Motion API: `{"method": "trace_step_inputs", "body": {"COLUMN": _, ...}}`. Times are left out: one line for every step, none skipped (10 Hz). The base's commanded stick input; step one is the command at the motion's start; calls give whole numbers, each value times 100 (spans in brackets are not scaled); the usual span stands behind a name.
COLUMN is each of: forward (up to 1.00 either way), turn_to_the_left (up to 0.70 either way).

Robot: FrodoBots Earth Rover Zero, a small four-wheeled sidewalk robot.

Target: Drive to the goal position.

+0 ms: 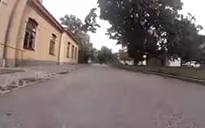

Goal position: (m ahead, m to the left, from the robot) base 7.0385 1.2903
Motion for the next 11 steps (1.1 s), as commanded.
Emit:
{"method": "trace_step_inputs", "body": {"forward": 70, "turn_to_the_left": 0}}
{"method": "trace_step_inputs", "body": {"forward": 70, "turn_to_the_left": 0}}
{"method": "trace_step_inputs", "body": {"forward": 70, "turn_to_the_left": 0}}
{"method": "trace_step_inputs", "body": {"forward": 70, "turn_to_the_left": 0}}
{"method": "trace_step_inputs", "body": {"forward": 70, "turn_to_the_left": 0}}
{"method": "trace_step_inputs", "body": {"forward": 70, "turn_to_the_left": 0}}
{"method": "trace_step_inputs", "body": {"forward": 70, "turn_to_the_left": 0}}
{"method": "trace_step_inputs", "body": {"forward": 70, "turn_to_the_left": 0}}
{"method": "trace_step_inputs", "body": {"forward": 70, "turn_to_the_left": 0}}
{"method": "trace_step_inputs", "body": {"forward": 70, "turn_to_the_left": 0}}
{"method": "trace_step_inputs", "body": {"forward": 70, "turn_to_the_left": 0}}
